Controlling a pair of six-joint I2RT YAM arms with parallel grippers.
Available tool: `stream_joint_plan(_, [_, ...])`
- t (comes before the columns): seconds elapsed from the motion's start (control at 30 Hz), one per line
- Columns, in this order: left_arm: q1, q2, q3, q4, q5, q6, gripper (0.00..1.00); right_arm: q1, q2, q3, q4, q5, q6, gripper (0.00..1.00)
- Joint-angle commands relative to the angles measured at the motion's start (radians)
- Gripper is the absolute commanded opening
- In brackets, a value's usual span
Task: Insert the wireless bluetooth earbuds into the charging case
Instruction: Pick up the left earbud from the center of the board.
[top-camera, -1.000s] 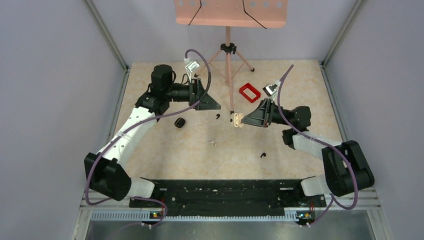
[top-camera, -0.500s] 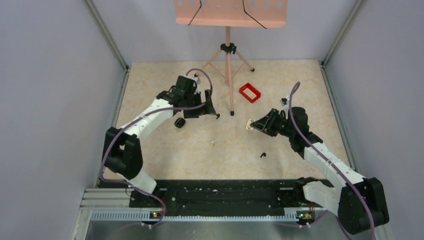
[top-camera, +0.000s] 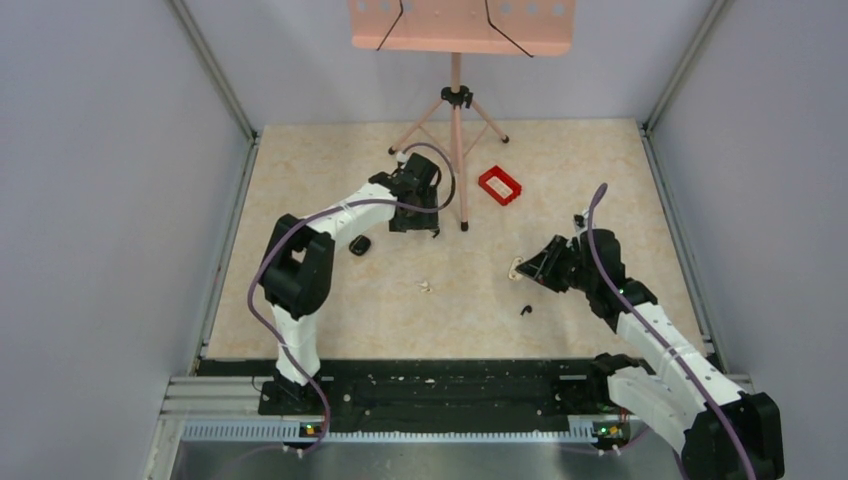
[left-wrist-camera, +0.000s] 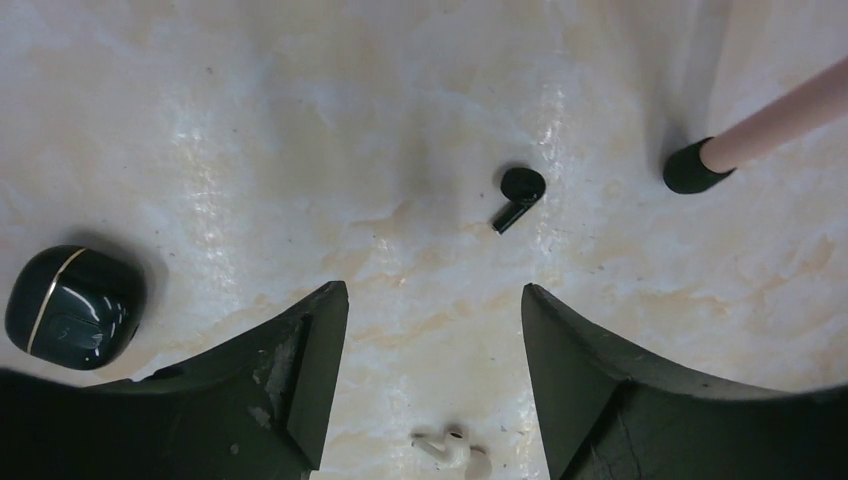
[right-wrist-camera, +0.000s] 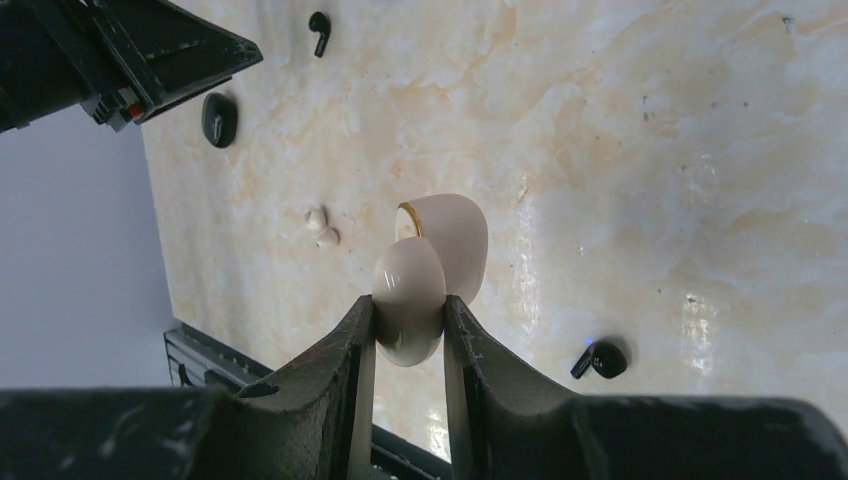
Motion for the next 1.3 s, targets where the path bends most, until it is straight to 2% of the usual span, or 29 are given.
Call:
stream_joint_plan(0.0, [-0.008, 0.045, 0.057, 0.009, -0.084, -0.025, 0.69, -0.004, -0.012, 0.033, -0.036, 0.013, -0.027, 0.00])
stream_joint_plan(0.27, [-0.049, 0.173, 0.190, -0.022, -0.075, 0.025, 0.64, -0.005, -0.014, 0.052, -0.050, 0.016, -0.040, 0.00])
stream_joint_plan(0.47, [-0.052, 0.236, 0.234, -0.026, -0.048, 0.036, 0.50, -0.005, -0.014, 0.049, -0.050, 0.011, -0.042, 0.00])
stream_joint_plan(0.6, [-0.056, 0.295, 0.316, -0.087, -0.028, 0.051, 0.49, -0.004, -0.015, 0.051, -0.049, 0.006, -0.045, 0.00])
stream_joint_plan(0.87, [-0.056, 0.316, 0.323, -0.107, -0.069, 0.034, 0.47, -0.005, -0.024, 0.048, -0.049, 0.003, -0.041, 0.00])
stream_joint_plan(0.97, [-0.063, 0.278, 0.294, -0.130, -0.078, 0.023, 0.55, -0.004, -0.024, 0.050, -0.050, 0.001, -0.042, 0.00])
stream_joint_plan(1.13, [-0.084, 0.063, 0.076, -0.065, -0.084, 0.009, 0.74, -0.005, -0.025, 0.047, -0.040, -0.005, -0.035, 0.00])
stream_joint_plan(1.27, [-0.090, -0.067, -0.070, -0.059, -0.019, -0.029, 0.76, -0.005, -0.007, 0.043, -0.021, -0.021, -0.029, 0.00])
